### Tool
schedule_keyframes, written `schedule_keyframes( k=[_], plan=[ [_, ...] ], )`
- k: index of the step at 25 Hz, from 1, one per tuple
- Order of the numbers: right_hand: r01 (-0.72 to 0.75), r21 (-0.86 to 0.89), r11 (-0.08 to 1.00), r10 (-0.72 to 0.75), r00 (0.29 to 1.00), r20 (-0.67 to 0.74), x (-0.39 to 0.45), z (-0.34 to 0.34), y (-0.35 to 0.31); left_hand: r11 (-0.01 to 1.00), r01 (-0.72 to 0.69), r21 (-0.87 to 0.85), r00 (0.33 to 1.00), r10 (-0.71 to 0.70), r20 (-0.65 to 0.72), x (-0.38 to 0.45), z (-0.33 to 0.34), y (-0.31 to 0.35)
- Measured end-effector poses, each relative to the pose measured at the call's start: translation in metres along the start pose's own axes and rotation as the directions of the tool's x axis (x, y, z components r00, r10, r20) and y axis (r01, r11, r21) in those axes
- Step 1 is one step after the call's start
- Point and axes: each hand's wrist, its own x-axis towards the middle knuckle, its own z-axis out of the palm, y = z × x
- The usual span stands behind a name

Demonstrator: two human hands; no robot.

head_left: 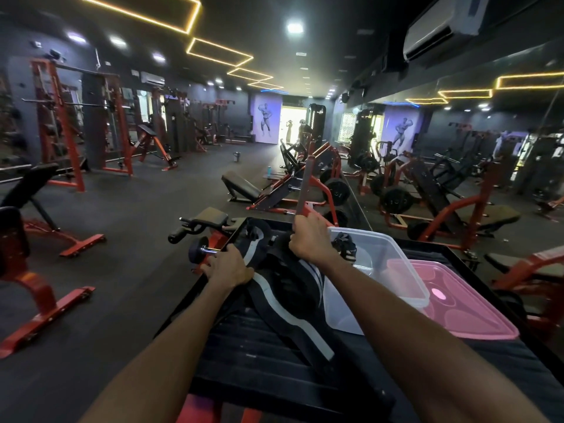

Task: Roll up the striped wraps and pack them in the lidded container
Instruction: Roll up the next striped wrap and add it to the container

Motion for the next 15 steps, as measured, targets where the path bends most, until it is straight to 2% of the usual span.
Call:
schedule_keyframes(
  k=[1, 2, 4, 6, 9, 12, 15],
  plan=[
    [0.08, -0.058, 0.995, -0.08, 0.997, -0.001, -0.002, -0.002, -0.007, 1.0, -0.001, -0.031, 1.0, 0.0, -0.029, 0.003, -0.002, -0.002],
    [0.149, -0.044, 0.988, -0.149, 0.989, 0.024, -0.003, -0.002, -0.015, 0.997, -0.007, -0.079, 0.997, 0.001, -0.073, 0.005, -0.005, -0.005],
    [0.154, 0.134, 0.979, -0.168, 0.98, 0.102, -0.007, 0.001, -0.03, 0.978, -0.036, -0.206, 0.985, 0.0, -0.172, 0.009, -0.011, -0.007],
    [0.01, 0.374, 0.927, -0.093, 0.975, 0.204, -0.011, 0.008, -0.041, 0.95, -0.085, -0.301, 0.958, -0.006, -0.287, 0.011, -0.021, -0.007],
    [-0.329, 0.626, 0.706, 0.005, 0.887, 0.461, -0.019, 0.014, -0.052, 0.917, -0.152, -0.368, 0.901, -0.025, -0.434, 0.004, -0.038, -0.003],
    [-0.573, 0.681, 0.455, -0.001, 0.765, 0.644, -0.02, 0.013, -0.057, 0.853, -0.217, -0.475, 0.875, -0.045, -0.482, -0.013, -0.055, 0.008],
    [-0.674, 0.695, 0.251, -0.056, 0.706, 0.706, -0.015, 0.007, -0.059, 0.805, -0.275, -0.525, 0.868, -0.027, -0.495, -0.035, -0.069, 0.026]
  ],
)
